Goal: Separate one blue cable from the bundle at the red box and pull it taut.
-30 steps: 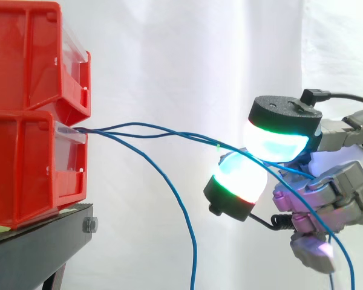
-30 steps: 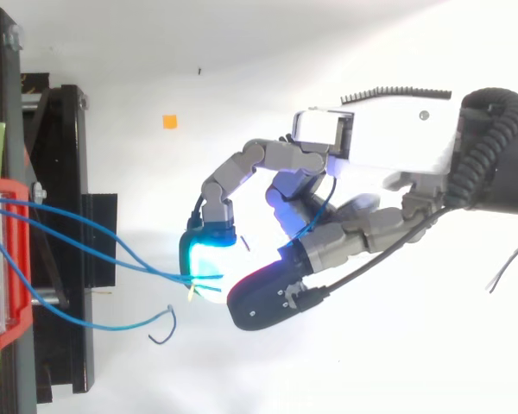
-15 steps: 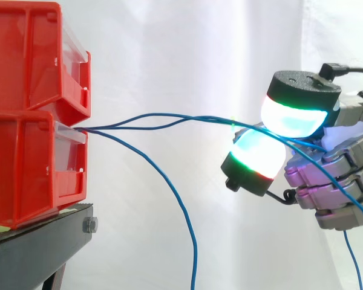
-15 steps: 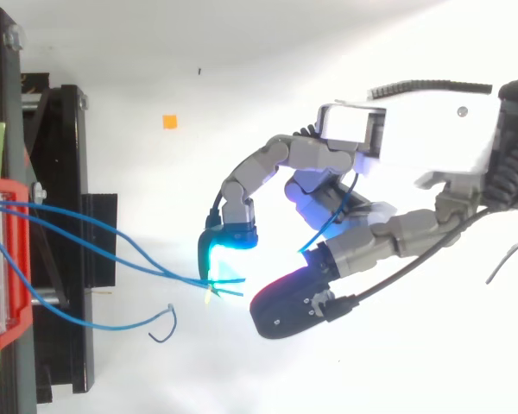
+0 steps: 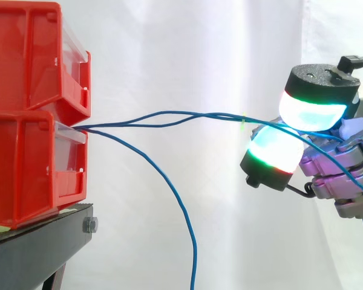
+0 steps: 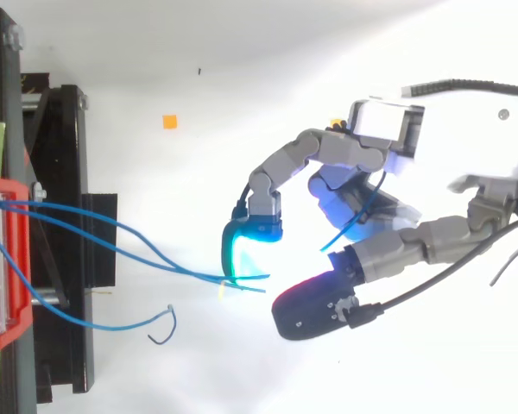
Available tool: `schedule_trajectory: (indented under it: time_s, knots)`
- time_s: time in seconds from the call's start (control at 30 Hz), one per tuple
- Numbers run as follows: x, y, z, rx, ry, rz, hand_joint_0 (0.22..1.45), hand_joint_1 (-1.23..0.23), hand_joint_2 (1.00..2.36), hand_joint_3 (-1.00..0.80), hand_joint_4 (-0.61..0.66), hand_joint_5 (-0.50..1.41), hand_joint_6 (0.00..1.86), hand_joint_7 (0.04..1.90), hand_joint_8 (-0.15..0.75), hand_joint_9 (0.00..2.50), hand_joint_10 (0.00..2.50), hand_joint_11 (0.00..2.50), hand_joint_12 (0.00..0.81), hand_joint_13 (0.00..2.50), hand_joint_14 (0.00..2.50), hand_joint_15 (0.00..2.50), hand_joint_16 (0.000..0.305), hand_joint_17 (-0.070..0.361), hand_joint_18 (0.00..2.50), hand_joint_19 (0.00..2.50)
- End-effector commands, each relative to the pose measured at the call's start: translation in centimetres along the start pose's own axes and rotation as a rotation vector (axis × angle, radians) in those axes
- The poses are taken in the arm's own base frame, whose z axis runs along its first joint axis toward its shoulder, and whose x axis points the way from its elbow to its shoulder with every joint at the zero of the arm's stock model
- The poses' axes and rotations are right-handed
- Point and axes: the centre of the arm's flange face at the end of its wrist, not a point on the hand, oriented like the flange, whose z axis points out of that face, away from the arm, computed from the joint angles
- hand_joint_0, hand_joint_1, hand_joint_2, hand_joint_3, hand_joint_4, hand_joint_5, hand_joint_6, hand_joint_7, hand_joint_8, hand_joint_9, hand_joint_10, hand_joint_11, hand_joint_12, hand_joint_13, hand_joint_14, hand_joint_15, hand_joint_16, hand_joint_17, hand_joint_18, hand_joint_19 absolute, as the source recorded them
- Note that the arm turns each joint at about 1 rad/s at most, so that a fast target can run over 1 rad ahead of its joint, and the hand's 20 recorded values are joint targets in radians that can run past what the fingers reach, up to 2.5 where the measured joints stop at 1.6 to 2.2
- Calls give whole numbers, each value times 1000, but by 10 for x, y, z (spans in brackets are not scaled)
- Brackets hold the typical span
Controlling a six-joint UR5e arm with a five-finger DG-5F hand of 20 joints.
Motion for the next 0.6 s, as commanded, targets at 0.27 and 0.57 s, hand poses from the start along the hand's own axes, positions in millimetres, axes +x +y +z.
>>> schedule_trajectory:
  time_s: [0.27, 0.57]
  knots:
    - [8, 3, 6, -65, -37, 132, 615, -769, 1011, -337, 2, -101, 913, 933, 236, 894, 1889, 954, 291, 839, 2500, 1073, 31, 70, 1293, 1628]
    - [9, 1, 12, -143, -80, 165, 630, -782, 1014, -271, -33, -95, 917, 967, 242, 941, 1835, 1010, 297, 881, 2500, 1094, 31, 70, 1292, 1601]
